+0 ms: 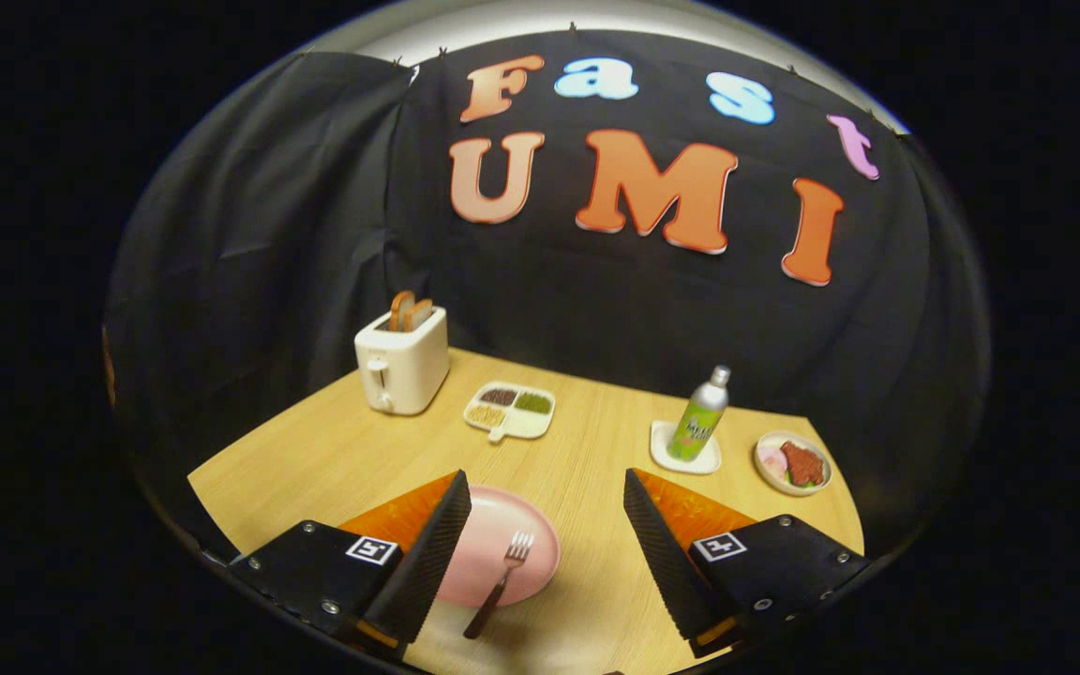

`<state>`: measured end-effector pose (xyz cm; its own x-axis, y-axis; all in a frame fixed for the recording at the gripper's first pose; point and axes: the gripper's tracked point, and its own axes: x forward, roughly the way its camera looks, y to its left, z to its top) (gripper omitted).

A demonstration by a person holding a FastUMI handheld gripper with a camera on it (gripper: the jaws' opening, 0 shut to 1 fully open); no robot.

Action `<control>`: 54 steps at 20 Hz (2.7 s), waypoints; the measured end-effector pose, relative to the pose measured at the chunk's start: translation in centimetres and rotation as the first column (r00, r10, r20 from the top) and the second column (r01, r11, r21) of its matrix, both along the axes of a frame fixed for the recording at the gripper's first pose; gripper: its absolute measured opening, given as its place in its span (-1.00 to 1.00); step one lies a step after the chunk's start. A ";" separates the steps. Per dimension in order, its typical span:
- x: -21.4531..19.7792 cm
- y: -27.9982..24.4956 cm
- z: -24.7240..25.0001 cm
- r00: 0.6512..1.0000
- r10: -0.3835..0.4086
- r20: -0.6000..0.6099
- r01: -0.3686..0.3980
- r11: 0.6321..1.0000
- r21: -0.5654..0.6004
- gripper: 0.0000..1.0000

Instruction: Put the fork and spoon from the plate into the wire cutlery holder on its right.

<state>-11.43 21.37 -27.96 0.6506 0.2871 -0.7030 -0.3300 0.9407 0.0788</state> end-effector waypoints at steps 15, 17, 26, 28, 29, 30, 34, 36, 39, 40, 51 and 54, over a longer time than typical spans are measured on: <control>-9.1 3.4 -12.6 0.822 0.057 -0.567 -0.117 0.991 -0.069 0.47; -8.9 3.2 -13.2 0.798 0.036 -0.602 -0.114 0.989 -0.091 0.43; -6.5 3.7 -13.6 0.797 0.069 -0.599 -0.180 0.975 -0.127 0.41; -6.6 3.4 -14.3 0.791 0.075 -0.607 -0.212 0.965 -0.157 0.41; -6.5 3.5 -14.5 0.787 0.075 -0.612 -0.214 0.964 -0.157 0.41; -6.3 3.7 -14.8 0.786 0.071 -0.615 -0.211 0.965 -0.158 0.42; -6.6 3.9 -16.5 0.748 0.045 -0.662 -0.212 0.962 -0.174 -0.03; -6.7 4.0 -16.8 0.740 0.041 -0.672 -0.216 0.960 -0.180 -0.17; -7.0 4.7 -16.5 0.727 0.044 -0.686 -0.201 0.968 -0.151 -0.24; -7.1 4.7 -16.7 0.725 0.041 -0.687 -0.197 0.969 -0.150 -0.35; -6.1 4.4 -13.5 0.773 0.039 -0.633 -0.076 0.997 -0.032 -0.89; -5.1 2.2 -10.8 0.816 0.008 -0.578 -0.017 1.000 -0.010 -0.90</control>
<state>-16.49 23.53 -38.71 0.1202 0.2795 -0.9526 -0.2401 0.9393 0.2452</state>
